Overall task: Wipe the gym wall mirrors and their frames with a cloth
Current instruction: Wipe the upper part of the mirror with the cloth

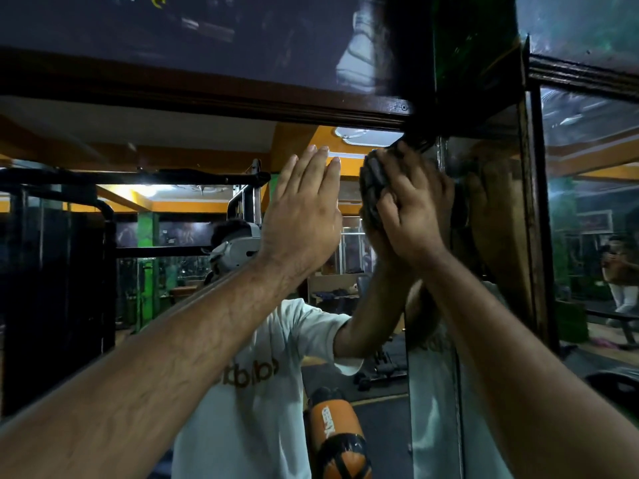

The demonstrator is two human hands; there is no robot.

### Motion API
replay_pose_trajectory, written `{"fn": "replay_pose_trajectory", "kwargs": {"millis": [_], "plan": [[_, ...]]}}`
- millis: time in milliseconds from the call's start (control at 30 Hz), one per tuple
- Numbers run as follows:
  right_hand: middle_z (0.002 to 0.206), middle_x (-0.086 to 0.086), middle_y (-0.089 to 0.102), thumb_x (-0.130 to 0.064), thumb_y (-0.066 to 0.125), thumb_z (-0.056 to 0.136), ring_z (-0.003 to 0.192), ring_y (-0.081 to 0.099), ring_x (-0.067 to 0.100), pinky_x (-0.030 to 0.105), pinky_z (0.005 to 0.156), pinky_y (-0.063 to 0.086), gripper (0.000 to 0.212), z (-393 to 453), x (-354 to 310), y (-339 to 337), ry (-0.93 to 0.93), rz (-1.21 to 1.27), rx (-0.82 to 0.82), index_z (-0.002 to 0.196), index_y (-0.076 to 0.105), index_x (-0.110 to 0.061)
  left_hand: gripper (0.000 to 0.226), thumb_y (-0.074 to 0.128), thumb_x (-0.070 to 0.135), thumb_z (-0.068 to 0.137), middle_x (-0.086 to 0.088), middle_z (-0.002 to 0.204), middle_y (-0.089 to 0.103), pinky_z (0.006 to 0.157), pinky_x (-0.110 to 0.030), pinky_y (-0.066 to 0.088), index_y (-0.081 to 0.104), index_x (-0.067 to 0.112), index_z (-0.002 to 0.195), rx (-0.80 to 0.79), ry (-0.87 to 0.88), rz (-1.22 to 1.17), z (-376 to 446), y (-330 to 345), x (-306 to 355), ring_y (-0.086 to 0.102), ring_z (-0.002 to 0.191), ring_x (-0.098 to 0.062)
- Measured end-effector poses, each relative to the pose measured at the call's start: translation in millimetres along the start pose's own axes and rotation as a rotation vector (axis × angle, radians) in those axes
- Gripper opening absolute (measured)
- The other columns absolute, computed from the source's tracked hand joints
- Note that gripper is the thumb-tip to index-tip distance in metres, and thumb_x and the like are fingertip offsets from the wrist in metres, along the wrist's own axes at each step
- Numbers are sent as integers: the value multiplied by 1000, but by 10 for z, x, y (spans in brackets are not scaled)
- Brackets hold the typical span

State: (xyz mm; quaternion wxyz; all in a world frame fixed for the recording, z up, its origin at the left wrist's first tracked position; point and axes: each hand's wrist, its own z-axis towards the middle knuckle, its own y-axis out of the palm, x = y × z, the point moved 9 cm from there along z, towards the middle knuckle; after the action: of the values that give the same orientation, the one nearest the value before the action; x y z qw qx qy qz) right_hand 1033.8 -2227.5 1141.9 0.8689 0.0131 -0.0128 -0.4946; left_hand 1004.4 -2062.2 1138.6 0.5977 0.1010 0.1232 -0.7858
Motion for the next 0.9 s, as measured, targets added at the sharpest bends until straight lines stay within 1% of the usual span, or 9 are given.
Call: {"fn": "replay_pose_trajectory", "kwargs": {"millis": [100,200,267,333,433,600,700,800,900], "plan": [[170,5,27,-49,36,98,159,16,28,48,127,5,65,41,-150,105,61,-167,11,161,37,-30,58,36,28,101,-18,163,30,127,-48,16,36,2,153,-31,7,48,-9,18,-37,23,154,-30],[168,6,32,-50,39,98,158,19,30,52,128,6,66,-117,-458,203,-197,-128,-52,160,38,-28,58,30,27,100,-17,162,33,127,-46,17,38,3,152,-40,11,-8,3,-24,-68,24,153,-29],[165,10,37,-48,43,95,156,24,33,41,129,-2,66,-93,-376,148,-223,-110,-39,157,43,-24,56,37,23,99,-17,160,36,126,-45,18,40,3,151,-23,13,-31,6,-91,-104,28,152,-28],[166,9,34,-48,46,93,157,21,32,29,125,-11,68,96,-119,74,-10,-105,18,158,42,-27,55,45,21,98,-17,159,37,126,-45,19,42,3,150,1,7,6,18,-162,-170,29,151,-29],[170,2,26,-55,41,94,158,16,26,39,125,1,68,278,-166,90,219,-156,40,160,35,-36,55,46,23,98,-18,160,37,126,-46,20,43,2,149,-10,-20,47,55,-195,-289,30,151,-31],[167,4,35,-50,35,98,157,24,27,57,125,14,63,23,-772,306,-229,-211,-86,158,42,-31,57,38,23,96,-18,158,40,125,-44,20,45,1,147,-22,9,-26,41,-258,-393,33,149,-30],[172,7,23,-54,32,95,159,16,26,55,127,11,68,277,-394,188,22,-194,-9,160,37,-33,54,46,20,97,-19,158,40,124,-49,24,45,0,147,-6,2,19,-35,-325,-492,33,149,-32],[173,8,16,-54,28,95,161,9,26,55,128,1,71,373,-483,245,253,-183,31,163,27,-34,57,38,30,100,-21,158,38,124,-51,22,43,0,148,1,-42,130,-66,-382,-642,31,150,-34],[173,6,19,-48,33,98,161,11,26,52,129,1,66,224,-1010,428,-64,-186,-37,163,31,-34,65,29,40,101,-22,160,35,126,-50,18,40,-1,150,-14,-72,172,-58,-375,-744,27,151,-35]]}}
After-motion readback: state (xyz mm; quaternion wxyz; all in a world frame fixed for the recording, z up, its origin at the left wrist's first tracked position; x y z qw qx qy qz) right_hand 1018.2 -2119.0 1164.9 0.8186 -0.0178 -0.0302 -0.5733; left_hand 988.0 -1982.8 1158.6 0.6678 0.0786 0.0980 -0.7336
